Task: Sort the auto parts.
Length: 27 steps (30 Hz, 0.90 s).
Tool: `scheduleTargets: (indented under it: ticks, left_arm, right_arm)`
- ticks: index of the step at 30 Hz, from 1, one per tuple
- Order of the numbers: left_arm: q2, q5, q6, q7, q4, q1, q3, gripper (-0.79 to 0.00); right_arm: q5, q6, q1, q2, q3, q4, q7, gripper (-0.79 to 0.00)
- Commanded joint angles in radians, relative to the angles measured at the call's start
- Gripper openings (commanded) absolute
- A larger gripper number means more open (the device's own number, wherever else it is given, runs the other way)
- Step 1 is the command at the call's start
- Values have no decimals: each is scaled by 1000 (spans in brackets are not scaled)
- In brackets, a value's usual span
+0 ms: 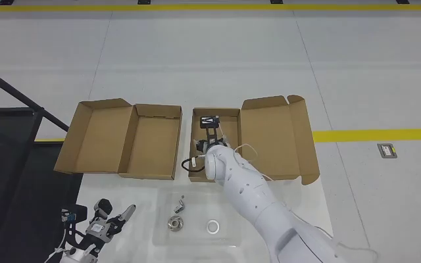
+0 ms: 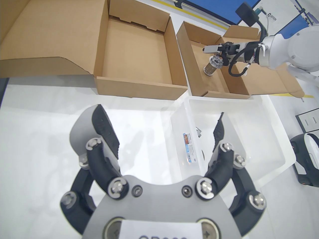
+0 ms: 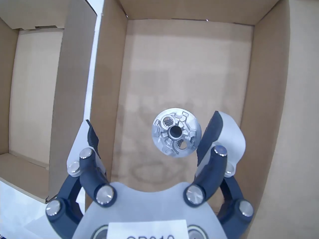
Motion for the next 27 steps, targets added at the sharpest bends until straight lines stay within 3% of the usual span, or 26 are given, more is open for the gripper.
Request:
scheduleTargets:
  ticks: [1, 7, 9, 13, 21, 27]
  left_arm:
    - [0, 0, 0, 0, 0, 0, 0, 0]
    - [0, 0, 0, 0, 0, 0, 0, 0]
    - [0, 0, 0, 0, 0, 0, 0, 0]
    - [0, 0, 0, 0, 0, 0, 0, 0]
    - [0, 0, 0, 0, 0, 0, 0, 0]
    - [0, 0, 0, 0, 0, 0, 0, 0]
  right_arm:
    - [-29, 14, -24, 0, -10, -47, -8, 0]
    - [-144, 152, -124, 23, -20, -229, -30, 0]
    - [-189, 215, -152, 36, -15, -291, -2, 0]
    - [-266, 245, -201, 67, 9, -399, 67, 0]
    - [-402, 179, -306, 130, 86, -611, 159, 0]
    - [-531, -25, -443, 187, 136, -853, 276, 0]
